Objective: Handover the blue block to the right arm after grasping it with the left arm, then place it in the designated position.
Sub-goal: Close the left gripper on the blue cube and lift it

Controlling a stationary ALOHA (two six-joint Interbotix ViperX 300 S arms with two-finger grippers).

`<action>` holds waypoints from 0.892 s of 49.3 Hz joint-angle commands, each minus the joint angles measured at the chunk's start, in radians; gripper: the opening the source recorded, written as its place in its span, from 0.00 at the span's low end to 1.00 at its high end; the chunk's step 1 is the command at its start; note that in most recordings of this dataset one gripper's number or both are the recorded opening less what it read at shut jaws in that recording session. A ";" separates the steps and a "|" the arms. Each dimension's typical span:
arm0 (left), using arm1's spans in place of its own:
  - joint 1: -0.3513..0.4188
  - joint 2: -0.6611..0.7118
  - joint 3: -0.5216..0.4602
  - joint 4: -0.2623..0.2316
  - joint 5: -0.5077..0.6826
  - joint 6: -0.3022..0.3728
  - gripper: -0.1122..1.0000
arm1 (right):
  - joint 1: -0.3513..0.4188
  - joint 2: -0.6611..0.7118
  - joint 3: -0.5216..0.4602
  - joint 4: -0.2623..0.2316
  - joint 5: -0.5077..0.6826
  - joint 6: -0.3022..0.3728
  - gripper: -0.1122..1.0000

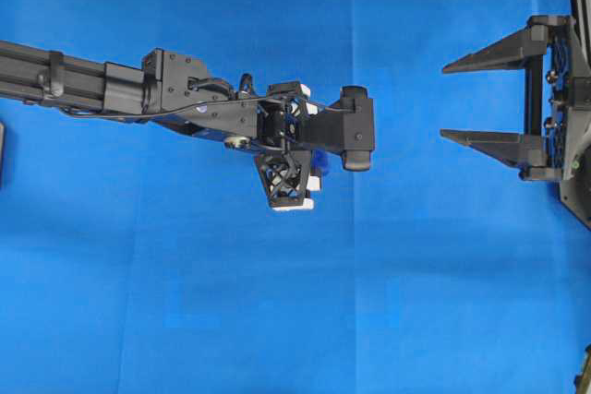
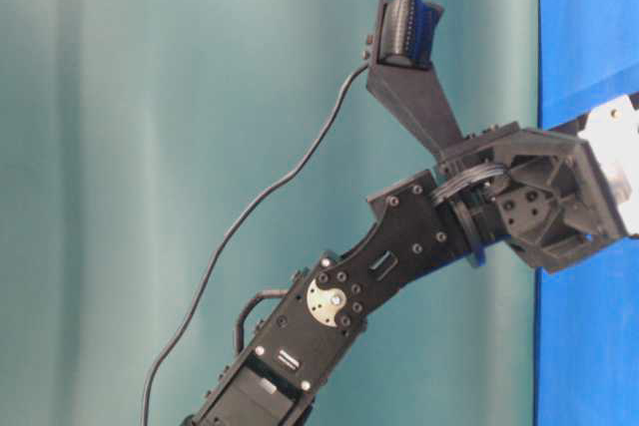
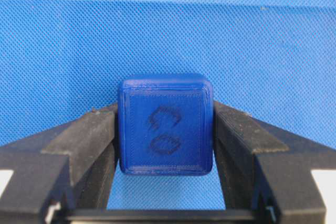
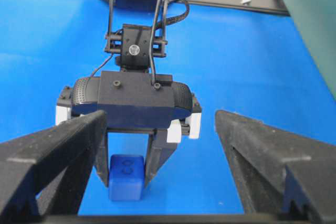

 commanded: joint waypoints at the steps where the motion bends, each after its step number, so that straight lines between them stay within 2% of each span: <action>1: -0.005 -0.043 -0.012 0.002 0.006 0.002 0.51 | -0.002 0.006 -0.014 0.003 -0.003 0.000 0.94; 33: -0.011 -0.262 -0.074 0.000 0.193 0.009 0.51 | -0.002 0.005 -0.017 0.003 0.003 0.002 0.94; 44: -0.012 -0.324 -0.104 0.000 0.268 0.003 0.51 | -0.002 0.005 -0.014 0.017 0.005 0.002 0.94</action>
